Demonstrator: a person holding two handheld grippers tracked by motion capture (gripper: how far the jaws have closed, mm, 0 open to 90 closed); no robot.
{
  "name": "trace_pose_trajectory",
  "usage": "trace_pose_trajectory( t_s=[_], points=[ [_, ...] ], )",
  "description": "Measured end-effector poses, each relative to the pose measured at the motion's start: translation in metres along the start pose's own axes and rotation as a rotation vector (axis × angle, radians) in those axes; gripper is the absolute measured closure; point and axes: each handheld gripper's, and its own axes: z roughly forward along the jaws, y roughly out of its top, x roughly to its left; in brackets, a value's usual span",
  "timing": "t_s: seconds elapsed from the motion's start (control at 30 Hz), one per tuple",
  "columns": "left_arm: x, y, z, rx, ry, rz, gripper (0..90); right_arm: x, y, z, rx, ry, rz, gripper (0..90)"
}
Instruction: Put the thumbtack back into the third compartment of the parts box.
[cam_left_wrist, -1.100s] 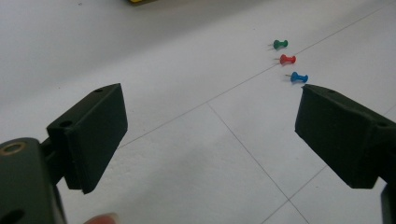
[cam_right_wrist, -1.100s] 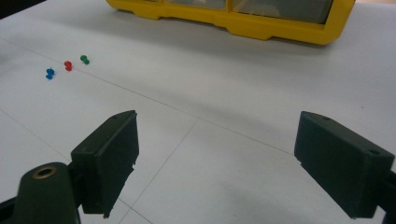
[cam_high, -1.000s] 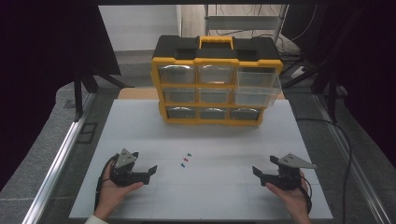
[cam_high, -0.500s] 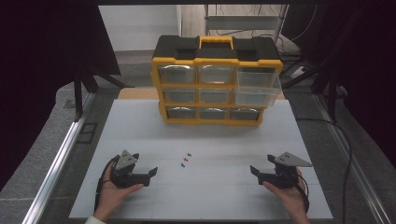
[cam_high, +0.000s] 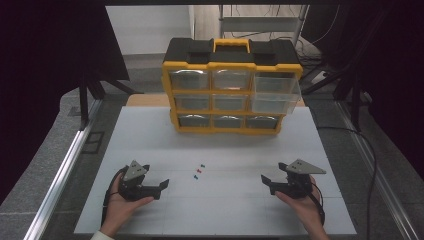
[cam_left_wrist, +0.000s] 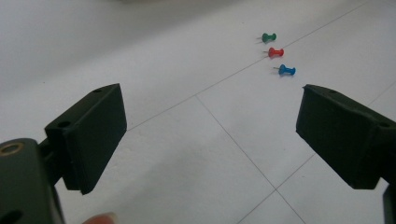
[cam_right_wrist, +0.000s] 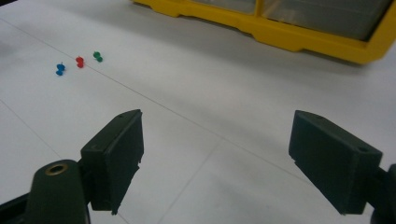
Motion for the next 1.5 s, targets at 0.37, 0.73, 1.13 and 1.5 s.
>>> trace_pose_trajectory(
  t_s=[0.37,0.73,1.13,1.5],
  points=[
    [0.0,0.0,0.0,-0.004,-0.006,-0.002,9.1,0.015,0.016,0.027,0.025,0.067,-0.027,20.1],
    [-0.001,0.0,0.0,0.0,-0.006,0.002,9.1,0.033,0.033,0.058,0.063,0.117,-0.058,20.2],
    [-0.001,-0.001,0.001,0.004,-0.008,0.001,9.2,0.064,0.056,0.094,0.119,0.174,-0.151,20.7],
    [0.0,-0.001,0.001,0.011,-0.013,0.007,9.1,0.079,0.073,0.123,0.151,0.225,-0.18,23.5]
  ],
)
